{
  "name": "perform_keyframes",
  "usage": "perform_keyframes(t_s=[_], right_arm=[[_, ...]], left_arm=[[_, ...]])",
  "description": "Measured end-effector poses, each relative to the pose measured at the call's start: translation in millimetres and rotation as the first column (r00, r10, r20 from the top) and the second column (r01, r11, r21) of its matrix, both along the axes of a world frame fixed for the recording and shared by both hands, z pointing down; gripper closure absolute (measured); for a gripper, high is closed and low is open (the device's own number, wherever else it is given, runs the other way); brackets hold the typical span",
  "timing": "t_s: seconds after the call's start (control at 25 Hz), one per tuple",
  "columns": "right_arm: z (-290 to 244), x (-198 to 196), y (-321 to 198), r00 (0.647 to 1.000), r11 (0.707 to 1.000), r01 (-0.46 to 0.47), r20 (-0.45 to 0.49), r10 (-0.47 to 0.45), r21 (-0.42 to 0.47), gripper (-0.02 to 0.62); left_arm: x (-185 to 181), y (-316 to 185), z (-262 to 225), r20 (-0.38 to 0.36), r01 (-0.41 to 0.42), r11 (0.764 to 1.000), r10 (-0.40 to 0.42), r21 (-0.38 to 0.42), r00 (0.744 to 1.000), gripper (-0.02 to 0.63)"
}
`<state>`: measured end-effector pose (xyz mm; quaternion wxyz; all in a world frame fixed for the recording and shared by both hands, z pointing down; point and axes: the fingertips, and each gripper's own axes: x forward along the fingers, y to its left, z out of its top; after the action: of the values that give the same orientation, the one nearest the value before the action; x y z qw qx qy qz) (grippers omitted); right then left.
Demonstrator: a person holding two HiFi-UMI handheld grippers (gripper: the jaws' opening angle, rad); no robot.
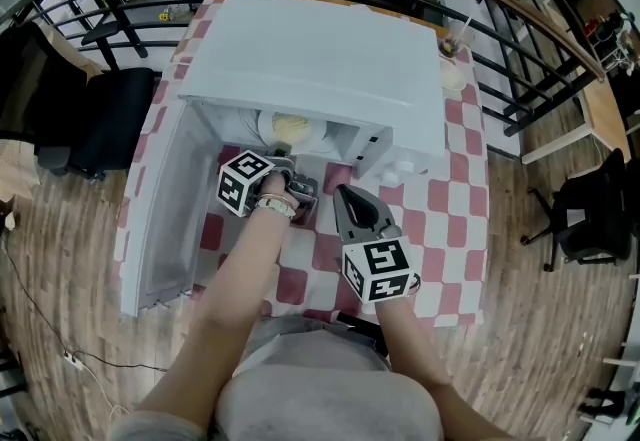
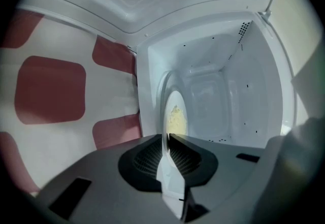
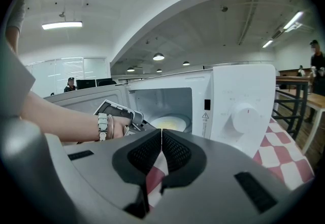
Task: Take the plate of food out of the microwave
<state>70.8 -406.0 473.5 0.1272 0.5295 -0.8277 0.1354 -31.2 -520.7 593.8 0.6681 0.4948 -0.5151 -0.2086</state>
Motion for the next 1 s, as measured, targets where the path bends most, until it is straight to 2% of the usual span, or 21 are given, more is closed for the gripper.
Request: perform_keyframes(t_s=[0.48,1.0], right_arm=[[-3,3,0,1.000,1.000,-0.017,0.004,0.017,0.005,0.569],[-9,2,3,1.000,0.999,-0.018,0.006,0.017,0.028,0.569]], left_arm=[[-1,0,-4,-0.044,0.015,1.000,-0.015,0.002,0.999,0.577],[1,2,-24,-0.100,0.026,0.995,-0.016,0.096,0.995,0.592]])
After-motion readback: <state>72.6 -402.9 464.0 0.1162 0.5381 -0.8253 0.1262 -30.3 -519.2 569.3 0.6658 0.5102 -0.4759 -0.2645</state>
